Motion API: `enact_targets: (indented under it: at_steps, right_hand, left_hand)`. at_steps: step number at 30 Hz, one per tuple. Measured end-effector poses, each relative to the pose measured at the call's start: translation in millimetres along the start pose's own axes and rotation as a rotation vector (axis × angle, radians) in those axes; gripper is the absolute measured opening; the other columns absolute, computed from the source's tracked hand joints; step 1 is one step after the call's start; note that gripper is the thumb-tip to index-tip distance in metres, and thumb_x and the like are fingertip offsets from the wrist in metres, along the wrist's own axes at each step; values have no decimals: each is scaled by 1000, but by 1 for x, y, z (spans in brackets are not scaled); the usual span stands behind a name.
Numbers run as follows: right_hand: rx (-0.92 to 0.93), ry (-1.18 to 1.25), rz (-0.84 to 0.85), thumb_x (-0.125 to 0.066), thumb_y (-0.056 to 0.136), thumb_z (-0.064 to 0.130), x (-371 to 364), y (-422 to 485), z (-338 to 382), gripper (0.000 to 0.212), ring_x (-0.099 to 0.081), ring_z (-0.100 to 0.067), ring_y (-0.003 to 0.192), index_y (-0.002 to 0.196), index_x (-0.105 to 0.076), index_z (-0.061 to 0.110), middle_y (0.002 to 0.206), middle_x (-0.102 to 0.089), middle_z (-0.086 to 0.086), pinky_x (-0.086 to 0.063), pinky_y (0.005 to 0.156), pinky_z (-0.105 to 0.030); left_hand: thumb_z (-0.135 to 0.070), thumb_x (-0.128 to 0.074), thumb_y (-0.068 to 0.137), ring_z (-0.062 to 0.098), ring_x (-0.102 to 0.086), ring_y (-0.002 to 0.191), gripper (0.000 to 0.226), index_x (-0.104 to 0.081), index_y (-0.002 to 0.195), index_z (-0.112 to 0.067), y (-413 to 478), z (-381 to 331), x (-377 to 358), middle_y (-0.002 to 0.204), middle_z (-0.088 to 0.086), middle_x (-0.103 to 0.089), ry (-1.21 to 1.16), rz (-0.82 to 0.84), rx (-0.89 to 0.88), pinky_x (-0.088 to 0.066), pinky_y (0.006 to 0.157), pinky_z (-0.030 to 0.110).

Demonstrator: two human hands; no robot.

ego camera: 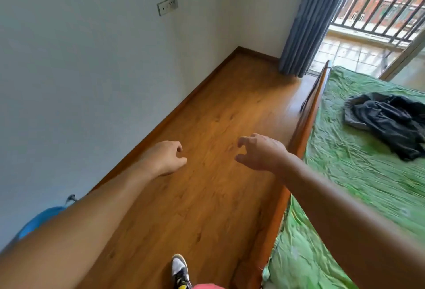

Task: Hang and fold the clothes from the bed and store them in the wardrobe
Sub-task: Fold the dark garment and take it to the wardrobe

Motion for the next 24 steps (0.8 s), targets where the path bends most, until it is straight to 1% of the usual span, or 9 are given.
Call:
enact_targets:
  at_steps: [2,5,8,11,13,17,19,22,24]
  right_hand:
    - [-32,0,-2,-56,91,58,6,17,21,47,-64,-22,101,132,-55,34,119,-60,2,-58,85,-42]
    - [-83,4,-8,-55,90,60,9,38,36,46,-64,-21,98,129,-55,36,117,-60,3,-59,81,-42]
    - [-124,13,-11,-55,88,61,11,51,36,48,-64,-20,96,130,-55,36,116,-60,4,-59,79,-40]
    - [-176,27,-34,-54,87,63,15,61,24,51,-63,-20,93,131,-55,37,116,-60,4,-58,76,-37]
    - [-217,42,-49,-54,87,65,18,66,11,51,-61,-18,90,130,-55,37,115,-59,5,-57,74,-35]
    - [-292,66,-64,-55,89,64,25,77,-25,50,-58,-17,88,130,-54,37,115,-57,5,-50,63,-30]
    - [-329,88,-66,-55,89,64,31,84,-50,50,-59,-19,92,131,-54,37,119,-58,4,-49,65,-31]
    - [-374,130,-73,-54,88,63,41,98,-96,51,-61,-21,102,132,-53,37,123,-57,3,-54,77,-36]
    - [-413,152,-90,-53,88,62,50,108,-133,52,-61,-22,104,133,-52,38,125,-56,2,-55,80,-38]
  left_hand:
    - [-46,-58,96,19,-62,115,43,-54,134,-26,18,27,16,134,-1,-60,16,26,-20,-57,91,34]
    - [-47,-58,96,19,-62,114,43,-55,133,-26,47,51,32,134,-1,-61,30,31,-59,-57,90,35]
    - [-47,-58,95,19,-62,114,43,-55,133,-27,72,54,36,134,-1,-60,32,45,-106,-58,90,35]
    - [-47,-59,95,19,-62,114,43,-55,132,-27,98,43,38,133,-2,-61,33,56,-164,-57,88,33]
    - [-47,-59,95,19,-62,114,43,-56,132,-27,116,30,40,133,-2,-61,40,64,-203,-57,87,32]
    - [-48,-59,94,18,-62,115,44,-55,133,-27,156,-12,45,134,-2,-61,63,81,-292,-58,87,33]
    - [-48,-60,94,18,-62,115,44,-56,132,-27,179,-41,46,133,-2,-61,69,87,-332,-58,88,34]
    - [-47,-60,95,18,-62,116,44,-56,133,-26,216,-93,52,133,-2,-61,94,84,-391,-58,89,34]
    - [-46,-60,95,18,-62,116,43,-57,133,-25,243,-132,57,133,-2,-61,116,75,-429,-58,88,33]
Point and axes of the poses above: each hand's wrist, its own y-axis towards the middle knuckle, its own x-axis out of the back of the hand, z = x × y, the point moved 8 cm from there along y, towards the middle knuckle
